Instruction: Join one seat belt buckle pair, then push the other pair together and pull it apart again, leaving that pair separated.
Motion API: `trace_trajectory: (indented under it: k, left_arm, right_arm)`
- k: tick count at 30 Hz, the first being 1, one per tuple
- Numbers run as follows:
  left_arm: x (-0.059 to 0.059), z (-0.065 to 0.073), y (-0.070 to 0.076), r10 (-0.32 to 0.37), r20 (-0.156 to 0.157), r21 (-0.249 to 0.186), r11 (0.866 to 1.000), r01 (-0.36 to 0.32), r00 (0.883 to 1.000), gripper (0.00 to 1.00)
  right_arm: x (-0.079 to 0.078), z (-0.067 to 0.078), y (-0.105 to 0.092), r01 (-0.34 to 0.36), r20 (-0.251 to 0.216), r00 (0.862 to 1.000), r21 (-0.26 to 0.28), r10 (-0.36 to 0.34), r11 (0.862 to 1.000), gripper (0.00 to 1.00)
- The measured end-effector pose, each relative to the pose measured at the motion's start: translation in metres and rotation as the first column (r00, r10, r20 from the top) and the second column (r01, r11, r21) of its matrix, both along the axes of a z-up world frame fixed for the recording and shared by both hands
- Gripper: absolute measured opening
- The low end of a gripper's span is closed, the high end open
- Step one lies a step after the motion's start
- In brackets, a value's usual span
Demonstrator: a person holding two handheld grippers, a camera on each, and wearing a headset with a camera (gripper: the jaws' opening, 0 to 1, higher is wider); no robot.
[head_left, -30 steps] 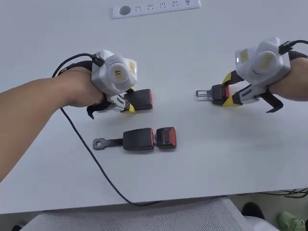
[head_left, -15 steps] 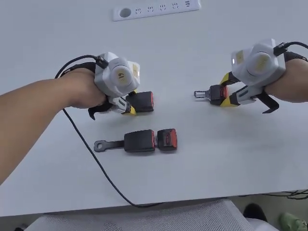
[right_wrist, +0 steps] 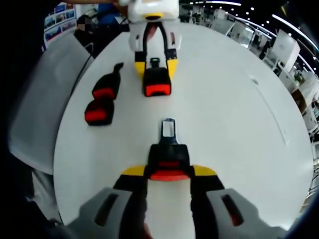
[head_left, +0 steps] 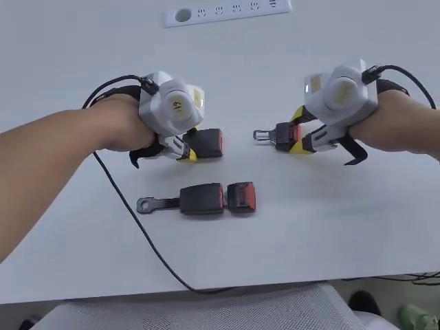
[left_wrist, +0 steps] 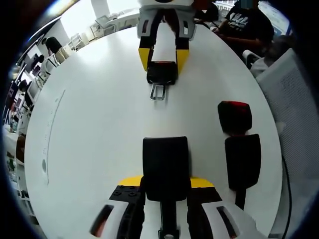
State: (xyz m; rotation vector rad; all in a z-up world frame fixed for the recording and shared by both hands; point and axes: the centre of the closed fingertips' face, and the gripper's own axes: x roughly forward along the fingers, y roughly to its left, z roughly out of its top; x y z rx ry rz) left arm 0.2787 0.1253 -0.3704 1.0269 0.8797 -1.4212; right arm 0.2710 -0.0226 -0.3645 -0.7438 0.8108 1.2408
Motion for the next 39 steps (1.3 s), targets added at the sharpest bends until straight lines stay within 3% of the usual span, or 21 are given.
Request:
trace_trajectory:
  k: [13, 25, 39]
  left_arm:
    - [0.0, 0.0, 0.0, 0.001, 0.0, -0.003, 1.0, -0.001, 1.0, 0.33]
    - [0.0, 0.0, 0.0, 0.009, -0.004, -0.006, 1.0, -0.009, 1.0, 0.33]
    - [0.002, -0.002, 0.003, 0.016, -0.007, 0.003, 1.0, -0.016, 1.0, 0.33]
  right_arm:
    - [0.001, 0.001, 0.044, -0.021, 0.0, 1.0, 0.059, 0.021, 0.998, 0.33]
    - [0.002, 0.0, 0.051, -0.039, 0.0, 0.999, 0.05, 0.039, 0.998, 0.32]
    - [0.001, 0.001, 0.056, -0.069, 0.03, 0.997, 0.02, 0.068, 0.997, 0.32]
